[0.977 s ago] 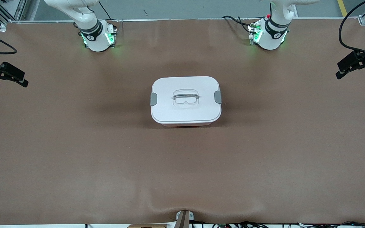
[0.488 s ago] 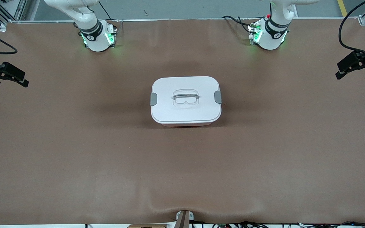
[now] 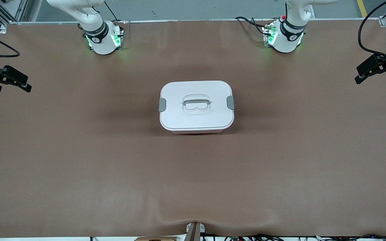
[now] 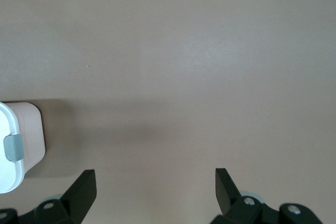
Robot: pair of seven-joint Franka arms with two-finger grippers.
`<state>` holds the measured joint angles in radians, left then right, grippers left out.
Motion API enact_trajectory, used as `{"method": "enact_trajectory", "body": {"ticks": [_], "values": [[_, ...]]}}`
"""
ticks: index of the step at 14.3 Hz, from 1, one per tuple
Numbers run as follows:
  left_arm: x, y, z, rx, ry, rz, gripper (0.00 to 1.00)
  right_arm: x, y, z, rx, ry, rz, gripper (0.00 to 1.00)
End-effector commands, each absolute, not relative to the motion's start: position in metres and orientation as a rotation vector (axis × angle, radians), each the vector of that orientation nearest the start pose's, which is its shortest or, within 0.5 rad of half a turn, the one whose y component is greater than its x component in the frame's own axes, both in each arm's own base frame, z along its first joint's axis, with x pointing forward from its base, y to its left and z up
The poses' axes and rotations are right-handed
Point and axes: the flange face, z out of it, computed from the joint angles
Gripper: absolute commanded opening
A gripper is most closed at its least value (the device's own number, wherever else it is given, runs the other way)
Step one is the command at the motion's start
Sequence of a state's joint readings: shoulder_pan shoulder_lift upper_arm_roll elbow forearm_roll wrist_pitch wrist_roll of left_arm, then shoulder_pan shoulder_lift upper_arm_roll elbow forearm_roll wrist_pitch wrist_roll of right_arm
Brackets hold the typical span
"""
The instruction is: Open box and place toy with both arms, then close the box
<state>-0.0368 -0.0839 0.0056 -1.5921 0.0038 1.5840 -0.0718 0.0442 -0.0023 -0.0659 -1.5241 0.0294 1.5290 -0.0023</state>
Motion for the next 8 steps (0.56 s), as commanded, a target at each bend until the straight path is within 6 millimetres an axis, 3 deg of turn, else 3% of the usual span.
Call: {"method": "enact_trajectory", "body": {"ticks": [1,8], "values": [[0.5320,-0.0134,0.6635,-3.124,-0.046,-0.126,1.00,0.5493,-0.0071,0.6467,-3.114,0.043,-0.014,1.00],[0.5321,-0.0124,0.6613,-3.123,-0.049,-0.119,1.00,0.5498,-0.0063,0.6458,-3.114,0.041,-0.012,1.00]]}}
